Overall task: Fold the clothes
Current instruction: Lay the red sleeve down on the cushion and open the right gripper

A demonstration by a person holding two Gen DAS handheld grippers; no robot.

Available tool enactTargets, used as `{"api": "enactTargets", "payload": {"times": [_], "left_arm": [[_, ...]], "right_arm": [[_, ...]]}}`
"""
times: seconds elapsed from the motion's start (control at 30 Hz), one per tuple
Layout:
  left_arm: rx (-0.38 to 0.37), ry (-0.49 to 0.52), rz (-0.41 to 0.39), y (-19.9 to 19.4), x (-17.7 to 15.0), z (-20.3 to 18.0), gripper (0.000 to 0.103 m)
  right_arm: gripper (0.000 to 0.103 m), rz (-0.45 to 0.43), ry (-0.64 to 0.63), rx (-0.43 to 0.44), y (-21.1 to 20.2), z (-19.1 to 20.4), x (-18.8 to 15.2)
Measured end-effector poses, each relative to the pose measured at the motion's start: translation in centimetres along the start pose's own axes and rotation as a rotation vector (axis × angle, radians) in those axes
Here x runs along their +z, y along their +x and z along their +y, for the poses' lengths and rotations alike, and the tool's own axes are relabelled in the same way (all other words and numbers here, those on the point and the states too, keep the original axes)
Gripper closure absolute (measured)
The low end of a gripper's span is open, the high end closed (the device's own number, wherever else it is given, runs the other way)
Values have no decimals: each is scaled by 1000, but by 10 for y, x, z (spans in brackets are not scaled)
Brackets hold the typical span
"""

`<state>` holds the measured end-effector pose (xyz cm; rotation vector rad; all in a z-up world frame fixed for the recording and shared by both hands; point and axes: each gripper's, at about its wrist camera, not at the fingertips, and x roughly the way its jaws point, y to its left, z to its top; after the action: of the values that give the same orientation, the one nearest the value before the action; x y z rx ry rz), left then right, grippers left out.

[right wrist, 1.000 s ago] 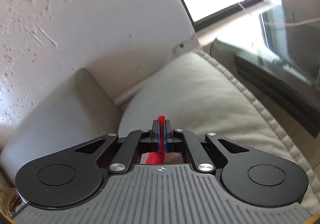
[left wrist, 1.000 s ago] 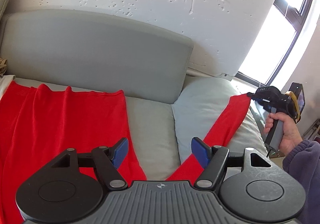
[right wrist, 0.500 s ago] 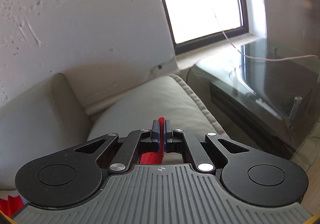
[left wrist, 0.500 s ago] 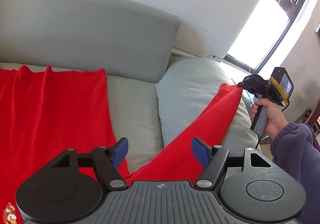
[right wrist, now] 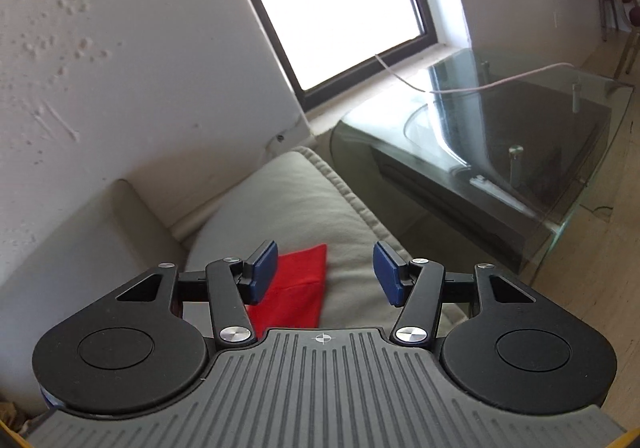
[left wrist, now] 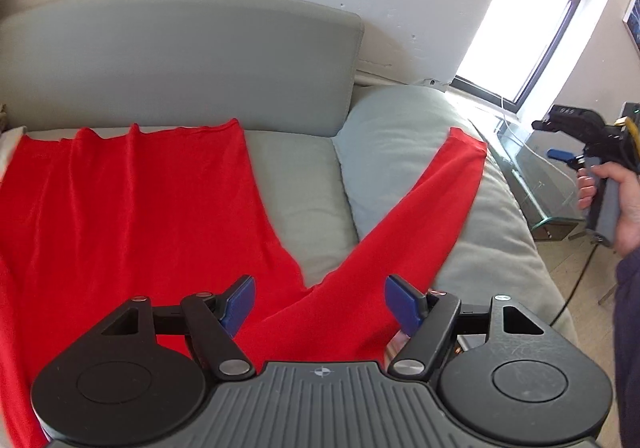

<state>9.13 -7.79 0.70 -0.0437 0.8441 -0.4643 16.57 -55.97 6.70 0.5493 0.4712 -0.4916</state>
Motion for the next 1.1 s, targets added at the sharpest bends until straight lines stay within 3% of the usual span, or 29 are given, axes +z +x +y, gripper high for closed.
{"api": "enactTargets", "payload": {"times": [0.07,0.17,0.3,0.4,0.57,0.7,1.0,1.03,1.07,1.1], "left_arm": [[38,33,3,-23,-15,11,31],[85,73,20,-50,-40,27,31],[166,116,45,-65,-82,44,31],[198,126,74,-64,-114,53,31],[197,-6,151,-59,-150,71,31],[190,-98,155,-58,-159,81,31],[186,-113,127,-61,-159,76,31],[187,-112,125,-61,-159,76,31],[188,-113,122,-62,-159,76,31],[188,-117,121,-63,-159,77,31]], "right_arm": [[34,12,-33,69,-46,11,-12],[31,56,-85,187,-103,26,-39],[29,200,-98,351,-149,40,-102],[30,300,-92,372,-148,40,-158],[59,456,-87,372,-139,35,-252],[61,561,-95,367,-131,33,-321],[61,402,-252,355,-106,45,-336],[69,384,-261,348,-106,46,-336],[92,372,-268,338,-106,46,-337],[97,366,-271,331,-108,46,-335]]}}
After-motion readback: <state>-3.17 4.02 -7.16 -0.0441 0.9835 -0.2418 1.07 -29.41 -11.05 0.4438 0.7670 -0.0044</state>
